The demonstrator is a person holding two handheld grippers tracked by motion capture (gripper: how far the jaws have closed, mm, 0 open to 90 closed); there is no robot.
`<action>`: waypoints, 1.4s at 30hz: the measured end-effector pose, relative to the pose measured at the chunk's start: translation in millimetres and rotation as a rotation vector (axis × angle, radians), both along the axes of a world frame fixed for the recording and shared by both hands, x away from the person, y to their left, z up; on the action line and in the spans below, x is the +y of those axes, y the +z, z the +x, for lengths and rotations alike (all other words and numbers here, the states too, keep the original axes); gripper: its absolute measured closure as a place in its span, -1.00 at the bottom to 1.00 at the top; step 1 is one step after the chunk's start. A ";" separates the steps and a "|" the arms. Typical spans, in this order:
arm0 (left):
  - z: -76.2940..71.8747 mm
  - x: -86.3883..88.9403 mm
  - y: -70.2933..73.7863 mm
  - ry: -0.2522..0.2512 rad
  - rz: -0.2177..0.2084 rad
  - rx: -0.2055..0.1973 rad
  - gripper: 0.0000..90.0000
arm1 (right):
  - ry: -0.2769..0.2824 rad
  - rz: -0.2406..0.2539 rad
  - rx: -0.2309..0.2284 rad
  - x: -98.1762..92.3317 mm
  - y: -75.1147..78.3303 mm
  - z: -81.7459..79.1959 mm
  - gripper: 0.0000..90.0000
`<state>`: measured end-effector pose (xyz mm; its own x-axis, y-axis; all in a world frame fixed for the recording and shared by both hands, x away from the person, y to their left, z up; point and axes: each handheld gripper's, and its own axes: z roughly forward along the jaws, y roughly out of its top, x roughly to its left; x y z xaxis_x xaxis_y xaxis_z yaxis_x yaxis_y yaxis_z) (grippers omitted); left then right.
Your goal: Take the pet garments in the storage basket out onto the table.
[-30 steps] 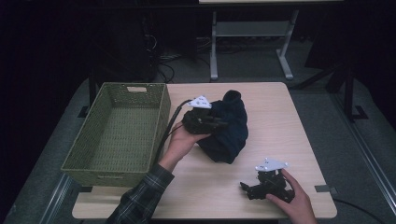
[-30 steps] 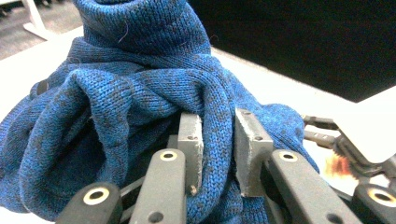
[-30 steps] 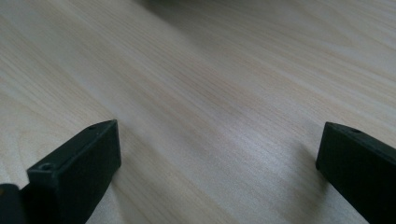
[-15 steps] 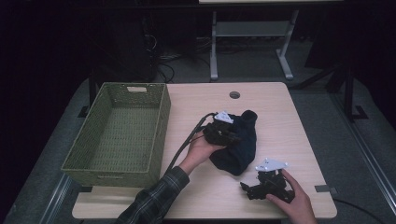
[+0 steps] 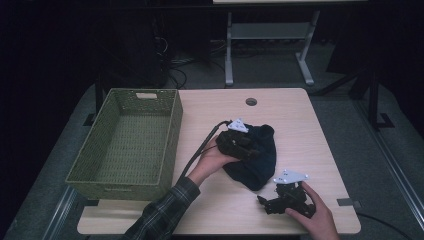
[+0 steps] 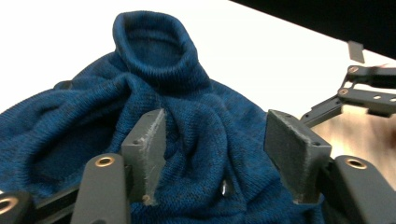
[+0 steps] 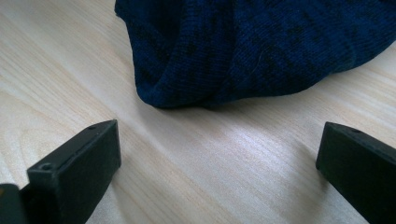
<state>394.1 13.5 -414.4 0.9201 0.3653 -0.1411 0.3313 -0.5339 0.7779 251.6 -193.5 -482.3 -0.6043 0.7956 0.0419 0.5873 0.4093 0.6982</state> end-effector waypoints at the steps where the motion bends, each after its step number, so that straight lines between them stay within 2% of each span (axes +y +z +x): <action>1: 0.0 0.0 0.0 0.000 0.000 0.000 -0.24 | 0.000 0.000 0.000 0.0 -0.1 0.0 -1.00; 2: -1.7 1.4 1.8 0.001 0.004 -0.008 -0.24 | 0.000 0.000 0.000 0.0 -0.1 0.0 -1.00; 4: -5.6 3.5 5.2 0.002 0.011 -0.019 -0.40 | -0.002 0.002 0.005 0.2 0.1 -0.3 -1.00; 6: -8.0 5.6 7.8 0.001 0.019 -0.027 -0.44 | -0.003 0.002 0.005 0.2 0.1 -0.3 -1.00; 9: -12.2 10.4 10.8 -0.001 0.022 -0.020 -0.52 | -0.002 0.002 0.005 0.2 0.1 -0.3 -1.00; 12: -16.1 16.0 9.9 0.005 0.025 -0.017 -0.59 | -0.002 0.002 0.004 0.2 0.1 -0.2 -1.00; 15: -19.1 21.5 7.7 0.011 0.061 -0.023 -0.67 | -0.002 0.002 0.005 0.2 0.1 -0.2 -1.00; 16: -20.1 23.2 7.1 0.016 0.061 -0.023 -0.69 | -0.002 0.002 0.005 0.2 0.1 -0.3 -1.00; 20: -26.5 34.3 5.5 0.038 0.064 -0.018 -0.70 | -0.002 0.002 0.005 0.2 0.1 -0.3 -1.00; 24: -33.1 44.1 4.7 0.036 0.076 -0.025 -0.70 | -0.002 0.001 0.005 0.1 0.1 -0.2 -1.00; 31: -47.1 59.1 1.9 0.076 0.075 -0.013 -0.70 | -0.002 0.000 0.004 0.1 0.0 -0.2 -1.00; 39: -62.2 75.9 -8.5 0.118 0.099 -0.014 -0.69 | 0.000 0.000 0.002 0.0 0.0 -0.1 -1.00; 42: -65.9 81.5 -13.2 0.119 0.119 -0.019 -0.69 | -0.001 0.000 0.003 0.0 0.0 -0.1 -1.00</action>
